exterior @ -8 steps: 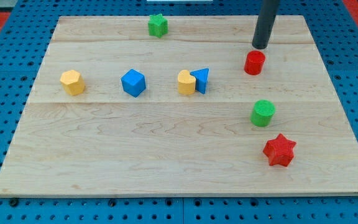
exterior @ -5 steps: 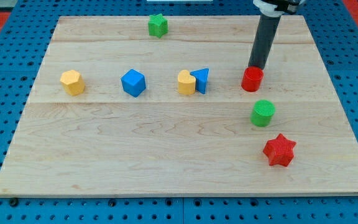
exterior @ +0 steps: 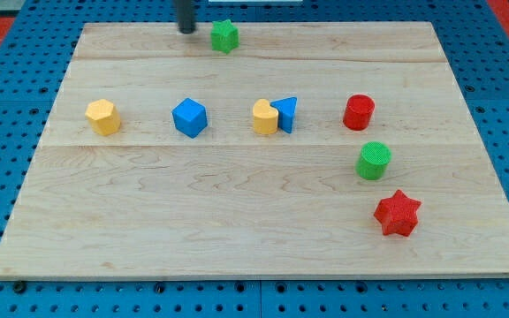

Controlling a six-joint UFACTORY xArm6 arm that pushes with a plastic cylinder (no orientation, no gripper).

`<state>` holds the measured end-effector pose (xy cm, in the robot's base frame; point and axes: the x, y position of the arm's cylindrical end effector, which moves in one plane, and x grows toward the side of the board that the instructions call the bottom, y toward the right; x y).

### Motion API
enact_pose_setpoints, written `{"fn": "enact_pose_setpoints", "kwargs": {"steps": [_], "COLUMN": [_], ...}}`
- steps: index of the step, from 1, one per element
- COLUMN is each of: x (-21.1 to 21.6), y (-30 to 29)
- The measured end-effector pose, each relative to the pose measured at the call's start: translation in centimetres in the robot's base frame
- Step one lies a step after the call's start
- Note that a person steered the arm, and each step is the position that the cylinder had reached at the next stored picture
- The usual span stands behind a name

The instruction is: Move the green star slightly right and down

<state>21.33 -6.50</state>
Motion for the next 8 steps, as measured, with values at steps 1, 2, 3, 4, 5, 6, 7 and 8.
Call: {"fn": "enact_pose_setpoints", "kwargs": {"steps": [1,2,3,4,5,6,7,8], "x": [4.5,5.1,5.1,3.9,-0.9,0.5,3.8,5.6], "y": [11.8,18.2,19.8,15.4,20.8,28.3,29.4,29.1]}}
